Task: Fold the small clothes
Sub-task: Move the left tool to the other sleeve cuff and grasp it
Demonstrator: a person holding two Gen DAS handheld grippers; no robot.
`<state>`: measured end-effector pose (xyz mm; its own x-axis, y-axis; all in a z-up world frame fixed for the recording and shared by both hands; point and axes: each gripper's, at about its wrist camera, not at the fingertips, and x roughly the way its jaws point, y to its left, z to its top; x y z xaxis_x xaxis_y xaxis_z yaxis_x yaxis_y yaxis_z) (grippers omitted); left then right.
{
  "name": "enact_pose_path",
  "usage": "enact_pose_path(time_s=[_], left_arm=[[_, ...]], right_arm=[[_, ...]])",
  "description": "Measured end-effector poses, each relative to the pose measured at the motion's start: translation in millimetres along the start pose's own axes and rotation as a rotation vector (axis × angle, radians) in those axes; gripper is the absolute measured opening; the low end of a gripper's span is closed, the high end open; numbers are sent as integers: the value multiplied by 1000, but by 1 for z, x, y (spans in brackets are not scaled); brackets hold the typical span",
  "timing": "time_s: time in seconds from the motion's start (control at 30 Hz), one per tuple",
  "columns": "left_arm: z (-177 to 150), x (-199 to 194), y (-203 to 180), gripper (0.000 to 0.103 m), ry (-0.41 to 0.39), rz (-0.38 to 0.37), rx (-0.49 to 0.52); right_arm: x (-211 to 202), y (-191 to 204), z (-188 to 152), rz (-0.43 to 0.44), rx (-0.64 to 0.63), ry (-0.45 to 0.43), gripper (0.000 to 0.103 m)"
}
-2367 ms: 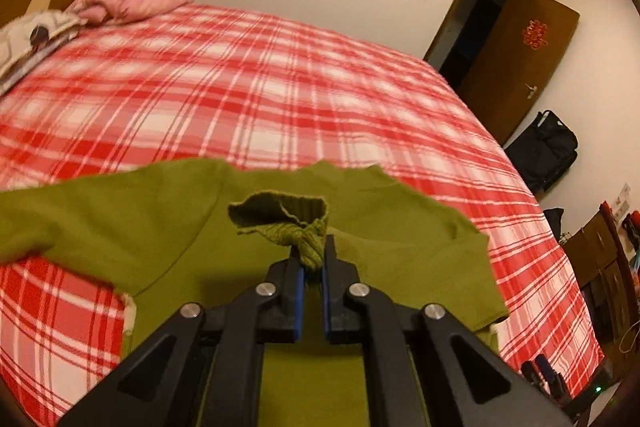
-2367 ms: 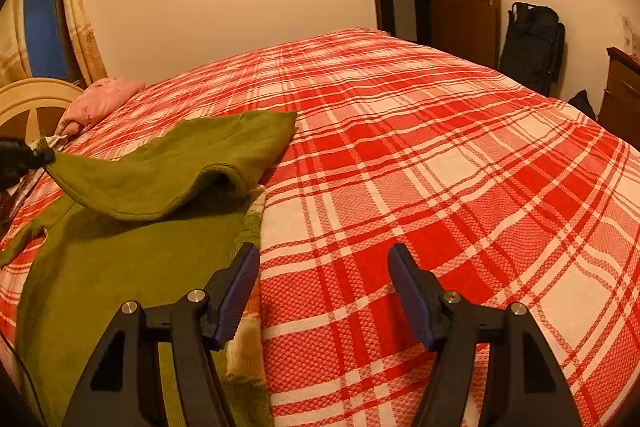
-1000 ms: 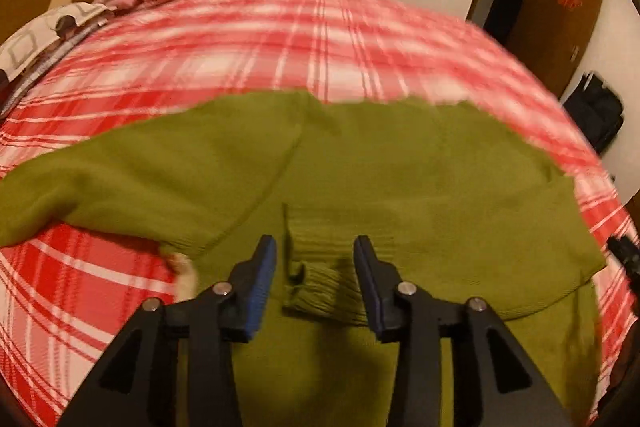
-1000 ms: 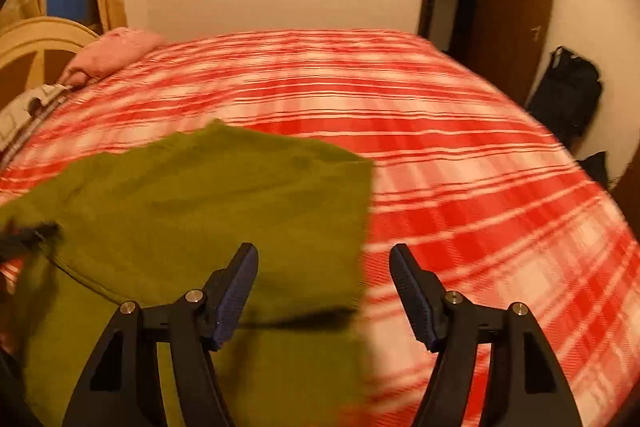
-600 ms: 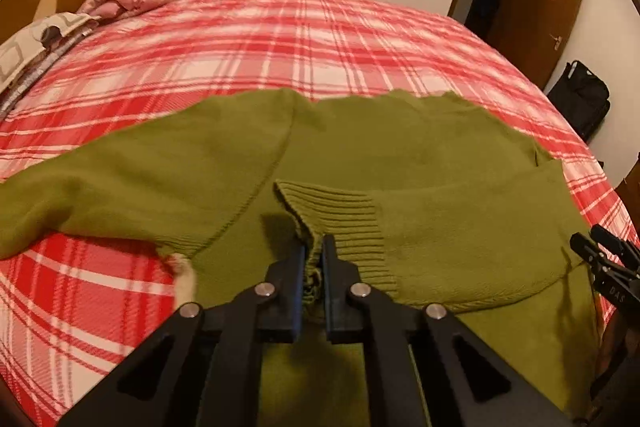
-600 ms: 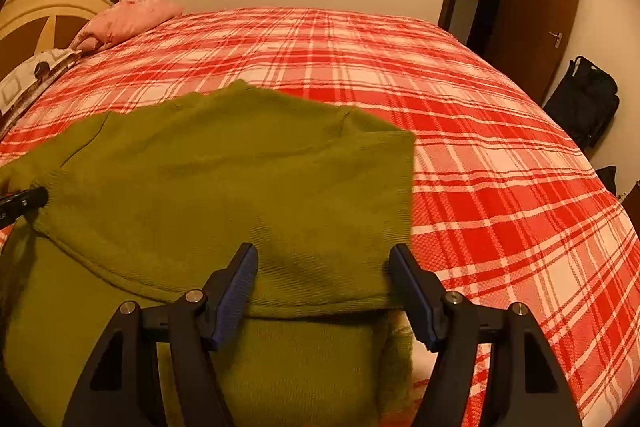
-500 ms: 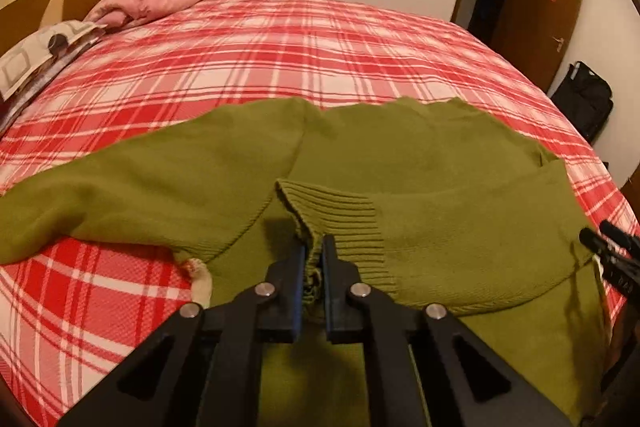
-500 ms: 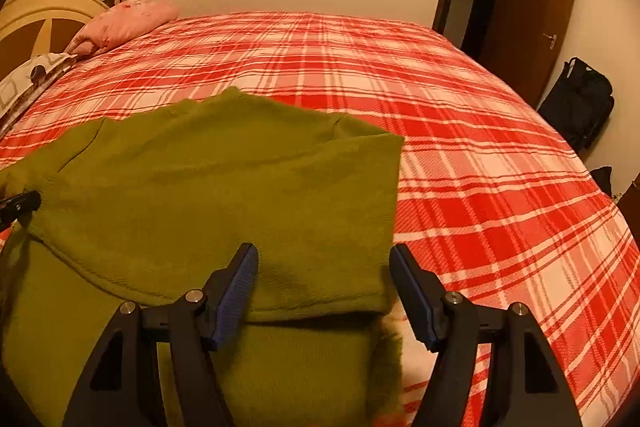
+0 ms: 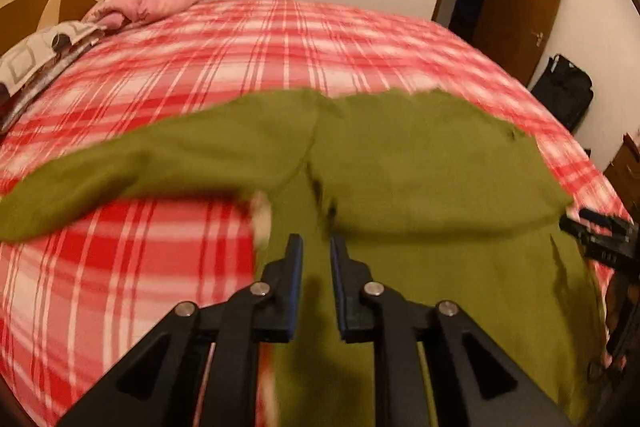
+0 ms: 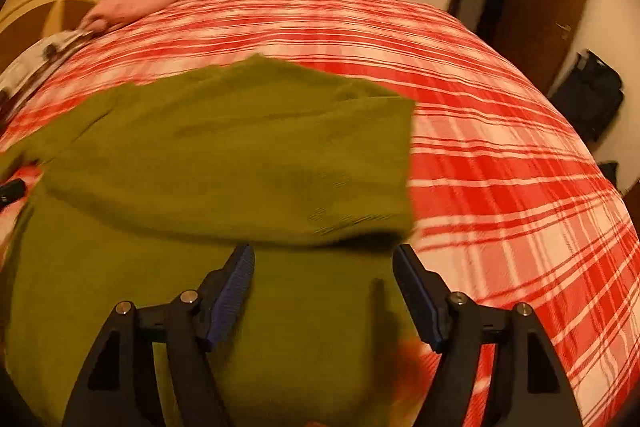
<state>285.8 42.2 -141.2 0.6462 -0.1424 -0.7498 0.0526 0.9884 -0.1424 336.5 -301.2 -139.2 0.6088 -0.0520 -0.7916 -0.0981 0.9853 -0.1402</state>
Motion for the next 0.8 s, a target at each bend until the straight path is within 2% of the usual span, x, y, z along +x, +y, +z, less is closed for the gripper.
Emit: enact_pose_path(time_s=[0.13, 0.2, 0.27, 0.33, 0.47, 0.5, 0.53, 0.6, 0.8], left_arm=[[-45, -18, 8, 18, 65, -7, 5], [-66, -30, 7, 18, 45, 21, 43], [-79, -37, 5, 26, 34, 54, 81], [-86, -42, 4, 31, 17, 81, 104], [-79, -57, 16, 32, -12, 65, 71], [-74, -62, 23, 39, -34, 73, 52], [-70, -64, 30, 58, -50, 78, 36], [-61, -72, 53, 84, -93, 118, -22], [-42, -76, 133, 85, -153, 295, -147]], right_arm=[[-28, 46, -19, 74, -126, -35, 72], [-37, 67, -30, 113, -188, -48, 72], [-40, 85, -39, 142, -236, -50, 72], [-39, 99, -44, 150, -259, -42, 72], [-43, 109, -48, 149, -235, -46, 72], [-46, 112, -48, 164, -224, -50, 72], [-48, 114, -49, 175, -219, -51, 72], [-53, 124, -51, 198, -222, -52, 72], [-59, 161, -57, 231, -301, -72, 72]])
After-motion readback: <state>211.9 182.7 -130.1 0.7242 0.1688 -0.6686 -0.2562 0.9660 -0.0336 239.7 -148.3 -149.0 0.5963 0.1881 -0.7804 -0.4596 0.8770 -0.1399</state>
